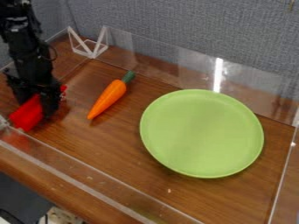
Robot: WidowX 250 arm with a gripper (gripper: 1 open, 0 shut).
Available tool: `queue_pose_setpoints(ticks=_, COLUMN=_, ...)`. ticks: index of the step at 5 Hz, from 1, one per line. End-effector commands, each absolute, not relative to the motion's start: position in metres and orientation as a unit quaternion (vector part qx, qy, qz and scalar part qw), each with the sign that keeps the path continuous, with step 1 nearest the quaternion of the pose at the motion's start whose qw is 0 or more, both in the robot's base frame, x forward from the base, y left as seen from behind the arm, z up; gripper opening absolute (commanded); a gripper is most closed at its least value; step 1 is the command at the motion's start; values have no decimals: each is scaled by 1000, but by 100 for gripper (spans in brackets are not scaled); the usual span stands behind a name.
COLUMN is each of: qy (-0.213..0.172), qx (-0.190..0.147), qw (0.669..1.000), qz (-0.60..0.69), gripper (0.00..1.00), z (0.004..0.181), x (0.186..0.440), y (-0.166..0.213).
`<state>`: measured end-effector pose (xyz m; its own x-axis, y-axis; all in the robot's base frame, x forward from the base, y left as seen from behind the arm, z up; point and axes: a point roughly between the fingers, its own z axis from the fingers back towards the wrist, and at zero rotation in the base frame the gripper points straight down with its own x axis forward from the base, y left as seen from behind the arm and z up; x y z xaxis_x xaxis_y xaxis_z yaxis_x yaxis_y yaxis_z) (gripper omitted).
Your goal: Put the red object on the left side
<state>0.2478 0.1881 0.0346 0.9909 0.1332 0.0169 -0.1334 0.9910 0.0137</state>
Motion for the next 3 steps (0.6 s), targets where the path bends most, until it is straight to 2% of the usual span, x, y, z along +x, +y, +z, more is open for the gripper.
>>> queue_pose_setpoints(ticks=1, qy=-42, qx=28, qw=997, qz=53, gripper=100, z=73, x=256, y=170)
queue_pose_setpoints(ticks=3, qy=-78, qx=49, qw=994, qz=50, gripper=100, z=129, x=273, y=138)
